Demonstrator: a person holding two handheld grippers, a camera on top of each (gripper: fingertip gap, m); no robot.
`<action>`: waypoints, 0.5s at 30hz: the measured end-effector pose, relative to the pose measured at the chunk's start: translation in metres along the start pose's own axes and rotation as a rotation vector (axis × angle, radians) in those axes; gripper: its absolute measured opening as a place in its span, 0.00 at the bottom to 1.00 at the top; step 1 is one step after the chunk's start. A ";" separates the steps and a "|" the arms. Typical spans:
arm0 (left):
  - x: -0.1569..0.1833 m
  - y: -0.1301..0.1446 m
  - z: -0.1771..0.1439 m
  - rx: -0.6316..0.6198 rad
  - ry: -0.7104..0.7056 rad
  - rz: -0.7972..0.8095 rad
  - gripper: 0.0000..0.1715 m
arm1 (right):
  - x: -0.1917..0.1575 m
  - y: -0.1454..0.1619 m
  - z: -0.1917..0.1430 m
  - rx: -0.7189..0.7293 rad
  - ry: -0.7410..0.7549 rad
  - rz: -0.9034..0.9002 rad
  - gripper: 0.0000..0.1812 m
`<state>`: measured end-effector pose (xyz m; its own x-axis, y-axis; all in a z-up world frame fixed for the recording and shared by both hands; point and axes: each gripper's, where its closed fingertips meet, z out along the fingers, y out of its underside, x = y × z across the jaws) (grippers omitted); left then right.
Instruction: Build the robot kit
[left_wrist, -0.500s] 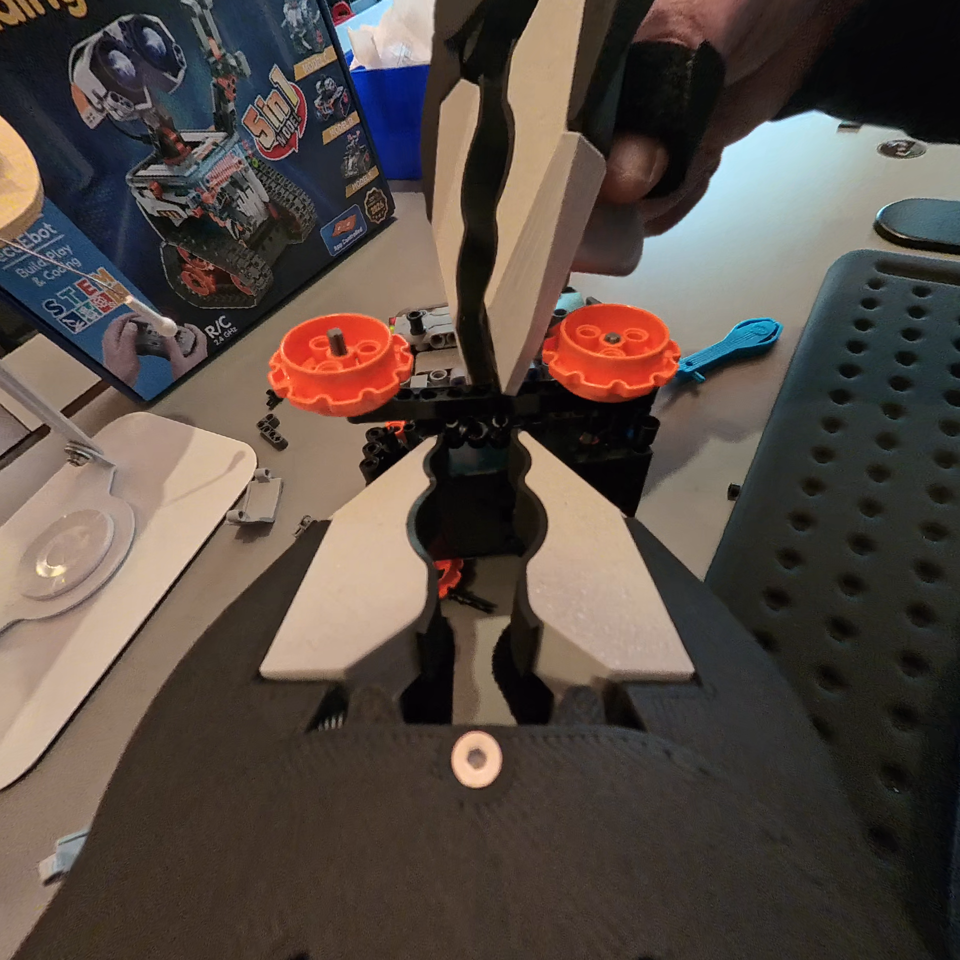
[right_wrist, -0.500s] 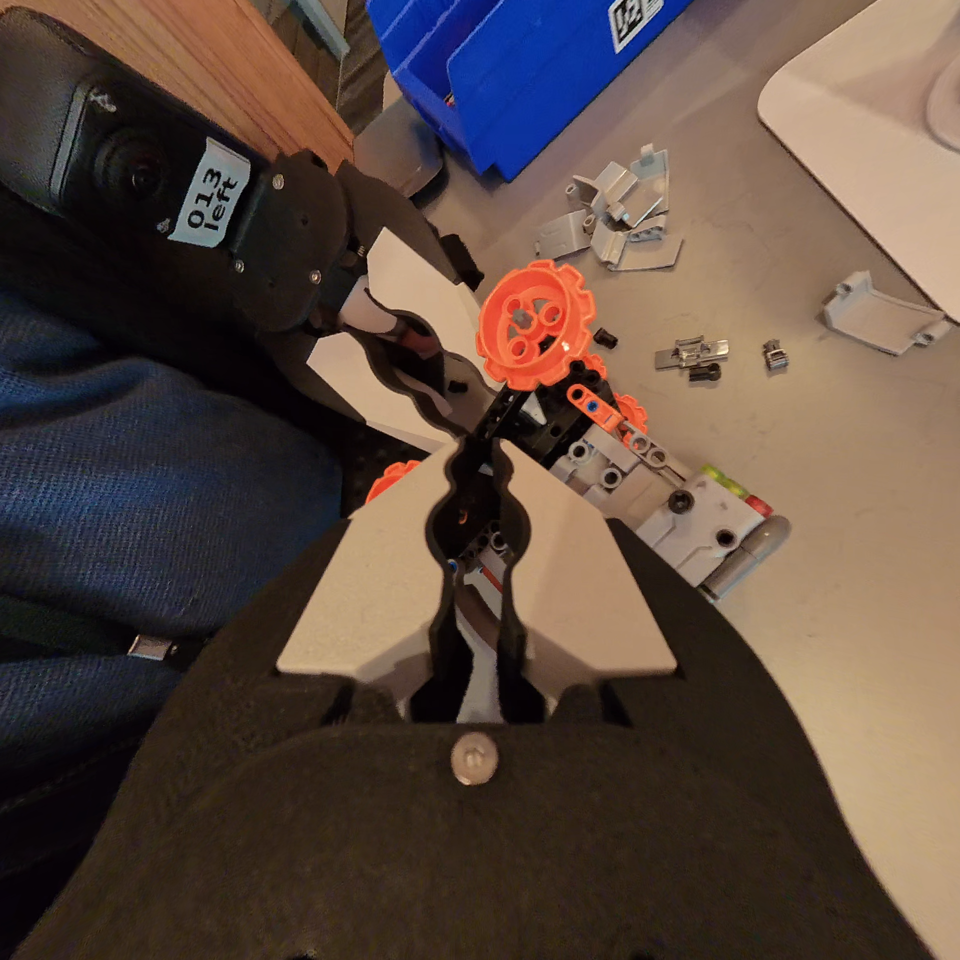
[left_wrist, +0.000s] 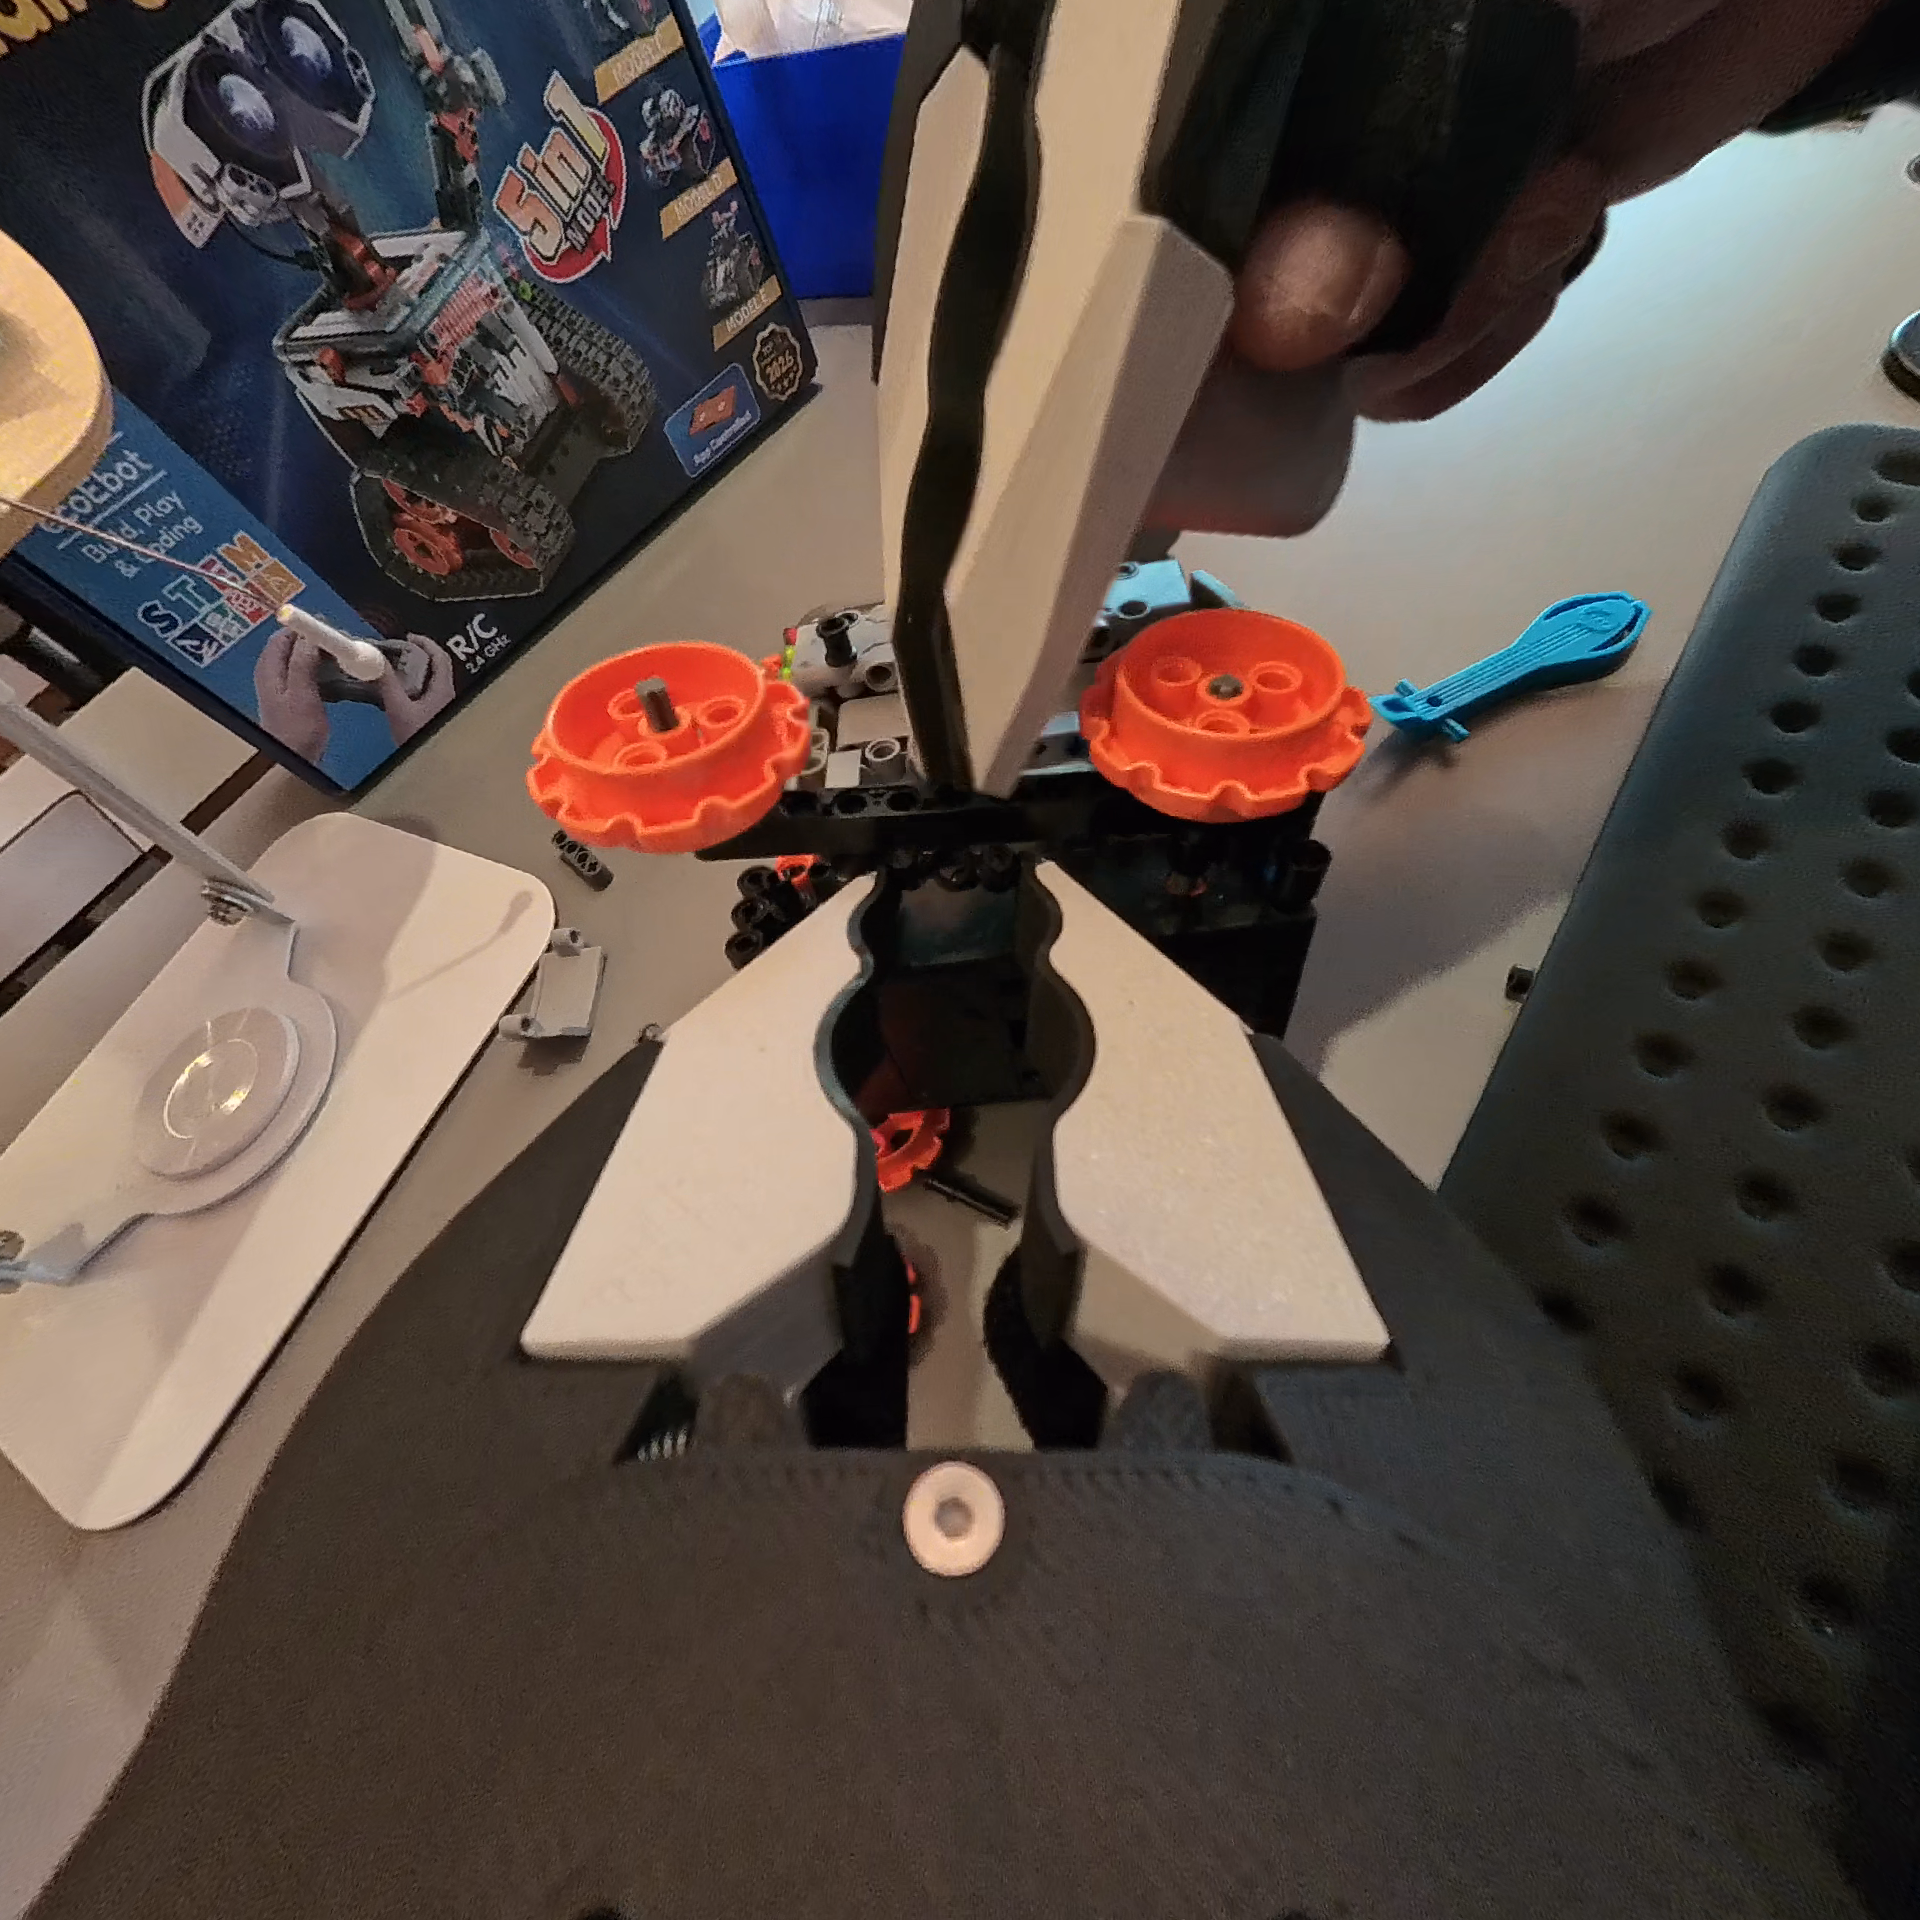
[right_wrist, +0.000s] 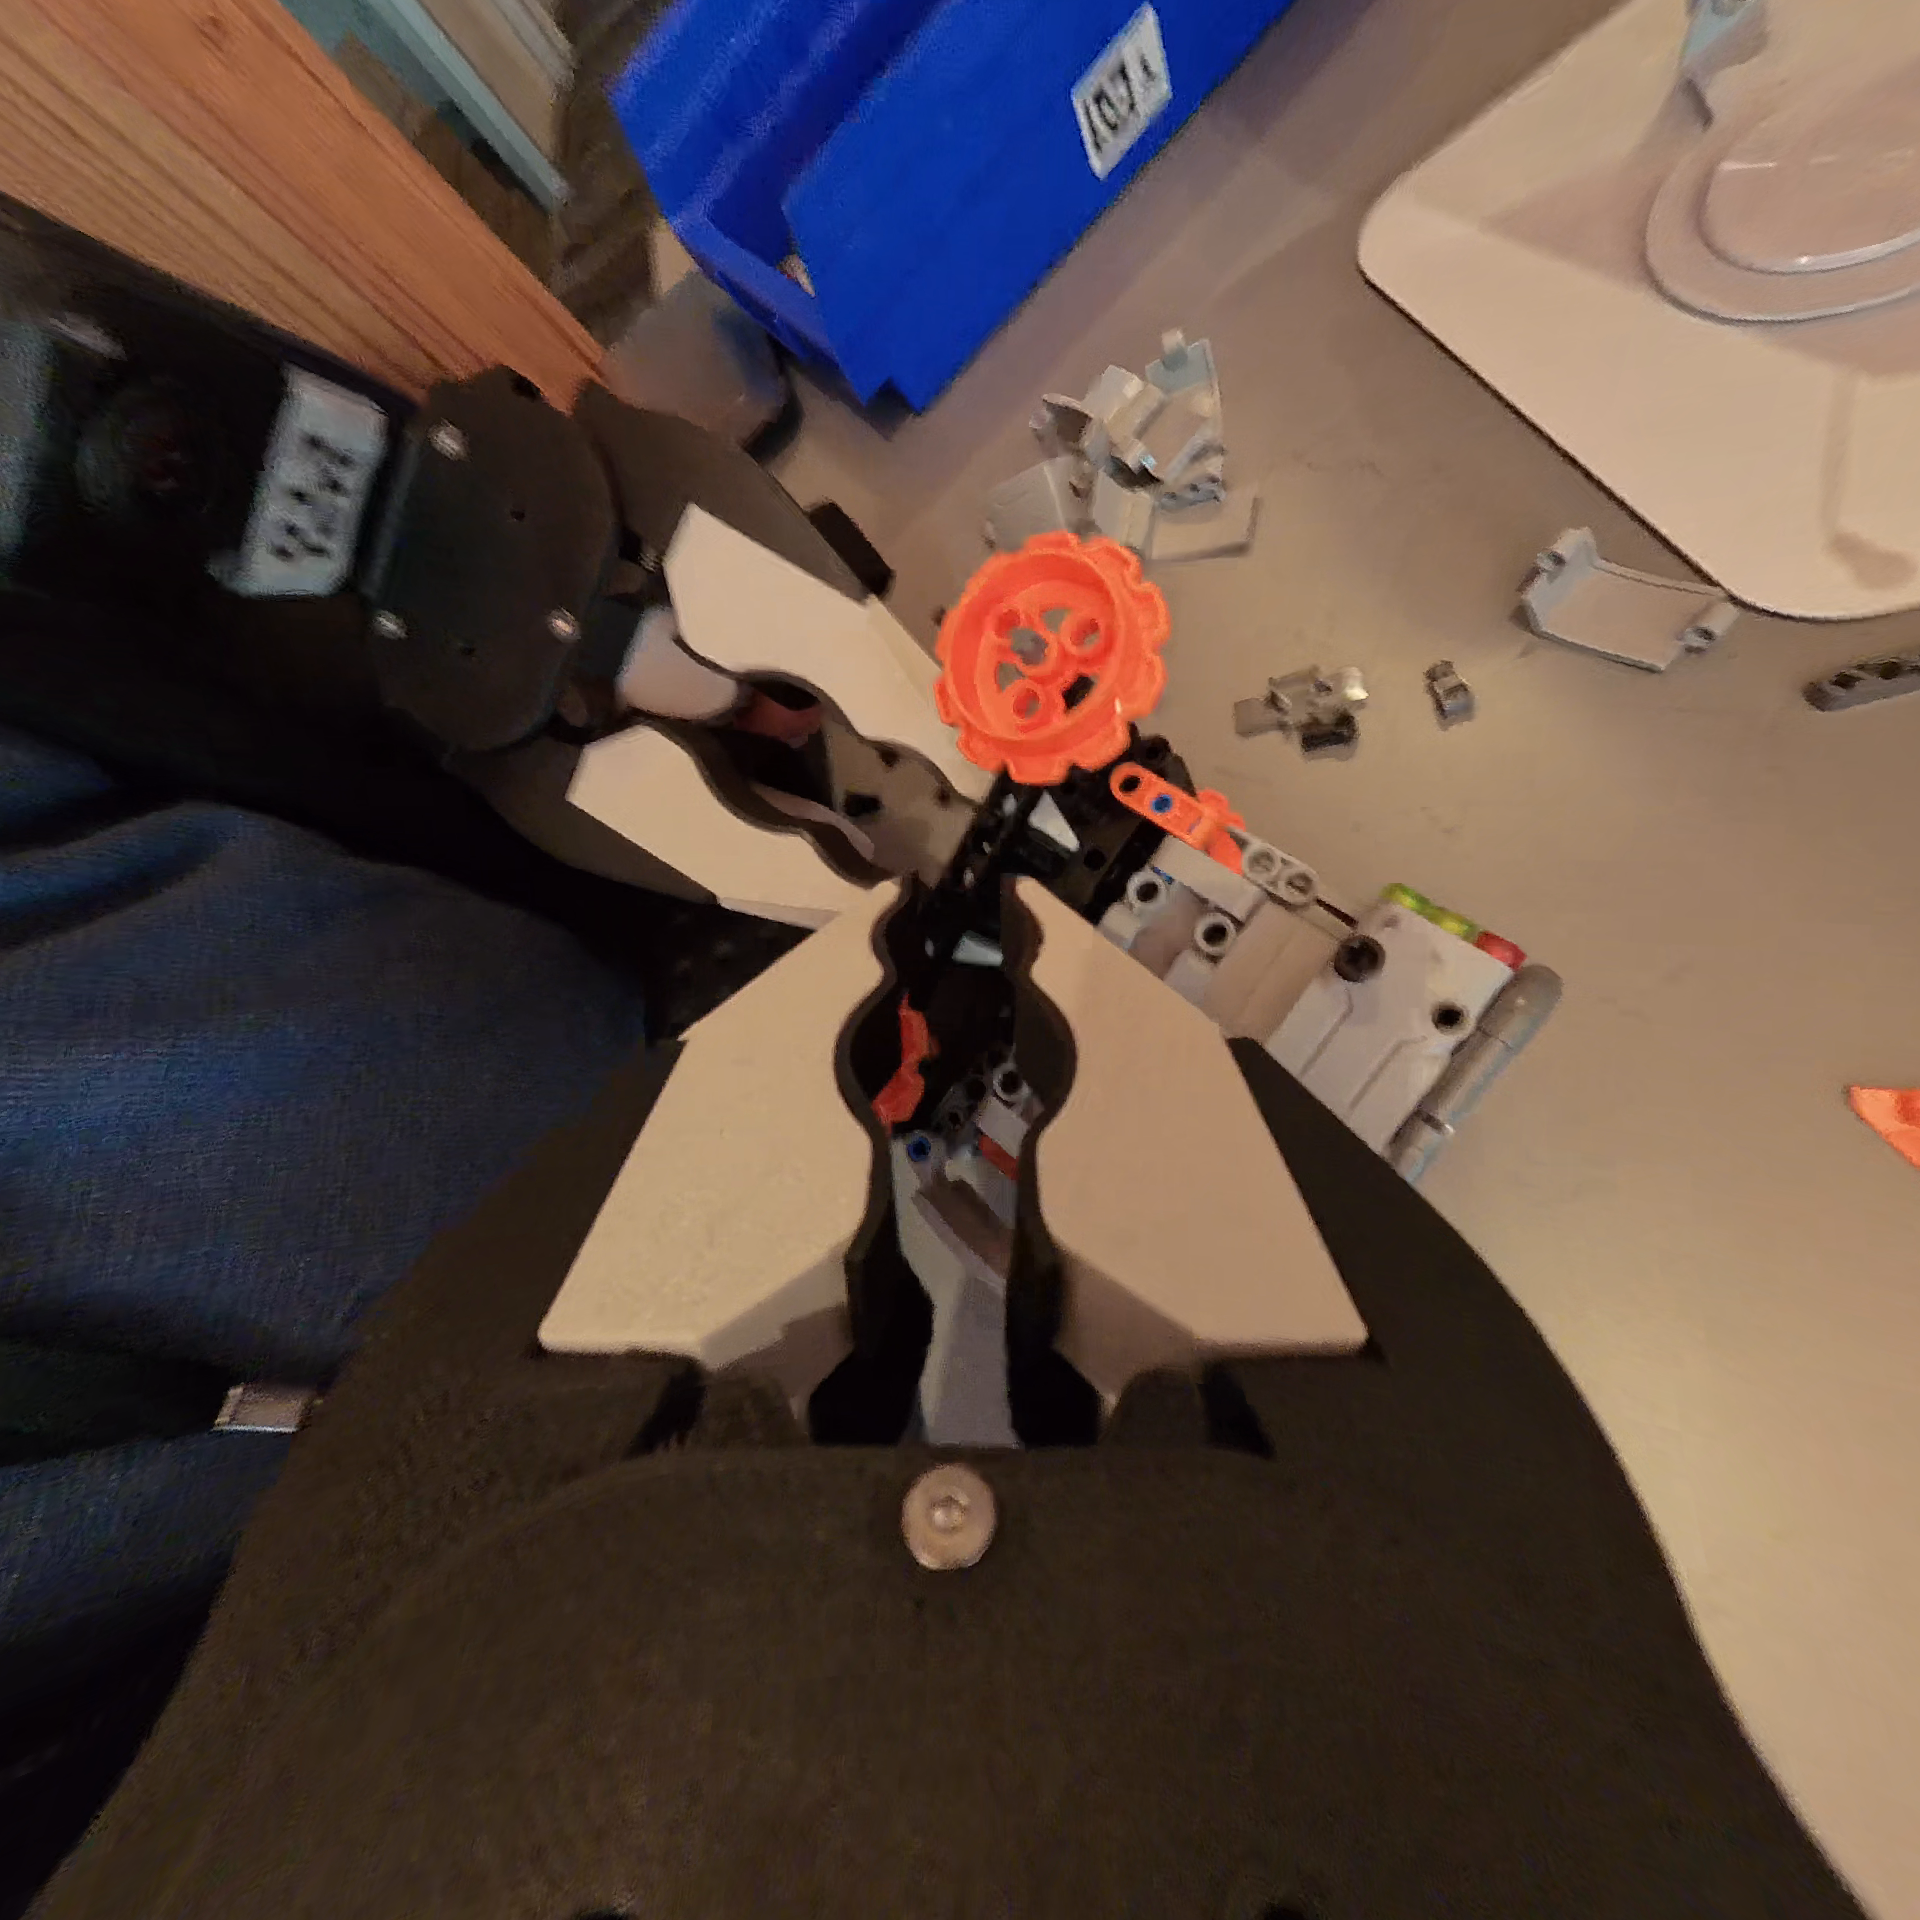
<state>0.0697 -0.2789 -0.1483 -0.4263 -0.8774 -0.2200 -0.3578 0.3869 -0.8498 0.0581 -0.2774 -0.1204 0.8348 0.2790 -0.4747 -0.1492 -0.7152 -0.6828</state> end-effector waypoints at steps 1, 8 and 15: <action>-0.001 0.000 0.000 -0.003 -0.002 -0.003 0.13 | 0.002 0.002 0.001 -0.018 0.026 -0.012 0.06; -0.001 -0.001 0.002 -0.034 -0.004 0.011 0.13 | 0.003 0.002 0.003 -0.016 0.094 -0.023 0.05; 0.000 -0.003 0.005 -0.063 0.002 0.027 0.13 | 0.006 0.002 0.003 -0.038 0.168 -0.047 0.05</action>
<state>0.0753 -0.2810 -0.1486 -0.4379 -0.8660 -0.2414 -0.3975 0.4273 -0.8120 0.0615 -0.2756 -0.1265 0.9179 0.2039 -0.3406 -0.0901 -0.7286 -0.6790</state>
